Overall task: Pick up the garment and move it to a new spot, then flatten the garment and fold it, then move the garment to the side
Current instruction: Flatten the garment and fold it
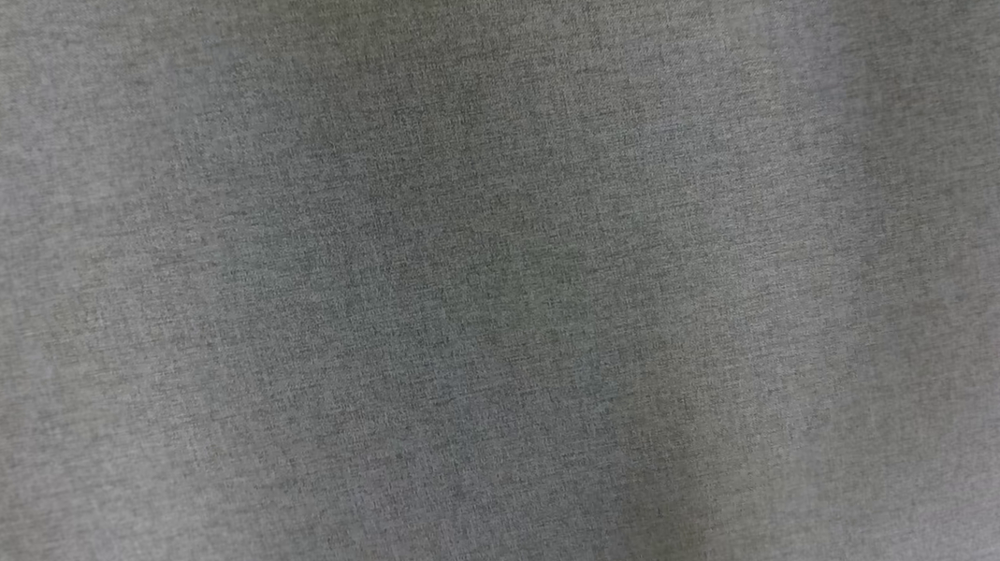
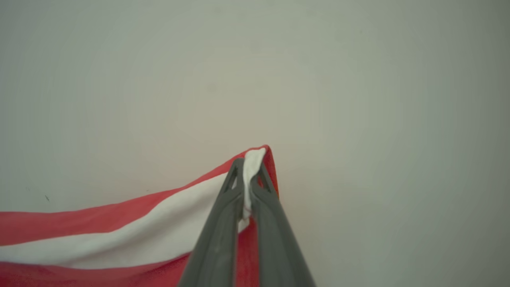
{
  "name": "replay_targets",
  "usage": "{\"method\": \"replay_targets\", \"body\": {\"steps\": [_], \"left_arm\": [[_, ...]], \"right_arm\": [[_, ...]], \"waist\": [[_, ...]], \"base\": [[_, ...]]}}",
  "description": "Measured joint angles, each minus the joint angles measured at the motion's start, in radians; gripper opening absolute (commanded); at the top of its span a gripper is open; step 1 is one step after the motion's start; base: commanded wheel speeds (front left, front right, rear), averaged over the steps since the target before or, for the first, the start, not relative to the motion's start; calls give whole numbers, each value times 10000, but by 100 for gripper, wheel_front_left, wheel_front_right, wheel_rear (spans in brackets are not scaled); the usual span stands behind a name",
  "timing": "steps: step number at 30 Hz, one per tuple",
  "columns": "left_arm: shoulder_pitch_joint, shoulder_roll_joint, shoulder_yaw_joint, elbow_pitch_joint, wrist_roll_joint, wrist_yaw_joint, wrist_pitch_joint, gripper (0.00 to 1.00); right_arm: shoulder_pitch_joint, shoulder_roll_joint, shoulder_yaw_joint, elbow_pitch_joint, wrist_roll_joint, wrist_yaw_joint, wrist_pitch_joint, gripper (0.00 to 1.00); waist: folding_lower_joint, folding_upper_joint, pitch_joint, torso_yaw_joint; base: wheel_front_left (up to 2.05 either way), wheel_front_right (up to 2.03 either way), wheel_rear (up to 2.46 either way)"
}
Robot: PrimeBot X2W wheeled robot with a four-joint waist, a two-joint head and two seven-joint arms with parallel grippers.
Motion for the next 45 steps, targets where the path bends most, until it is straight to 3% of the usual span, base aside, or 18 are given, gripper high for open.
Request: {"method": "replay_targets", "body": {"steps": [5, 11, 21, 25, 30, 40, 45], "left_arm": [[975, 79, -330, -230, -359, 0, -815, 0], [3211, 660, -169, -1229, -562, 4, -1214, 0], [8222, 1534, 1507, -4665, 100, 1302, -1246, 0], [10270, 1492, 1774, -5726, 640, 1768, -1246, 0], [12215, 1373, 2117, -6387, 1032, 2044, -1246, 0], [15687, 1137, 2541, -6798, 1641, 2006, -1246, 0], [16957, 955, 2504, -6794, 1919, 1776, -1246, 0]], "right_arm": [[1005, 240, 477, -151, 504, 0, -303, 0], [3411, 201, 982, -1210, 1613, 0, -748, 0], [8084, -631, 1716, -3695, 2713, 0, -1041, 0], [10059, -940, 1839, -4558, 2909, 0, -1032, 0], [12029, -1051, 1655, -5434, 3083, 0, -941, 0], [15488, -997, 823, -6844, 2943, 0, -401, 0], [17156, -825, 115, -7666, 2617, 0, 136, 0]], "waist": [[0, 0, -186, -1], [-1, -2, -818, -64], [-3, -3, -2098, -195], [-3, -3, -2649, -191], [-5, -4, -3323, -169], [-3, -4, -4546, -143], [-3, -4, -5089, -87]], "base": [[0, 0, 0], [0, 0, 0], [0, 0, 0], [0, 0, 0], [0, 0, 0], [0, 0, 0], [0, 0, 0]]}}
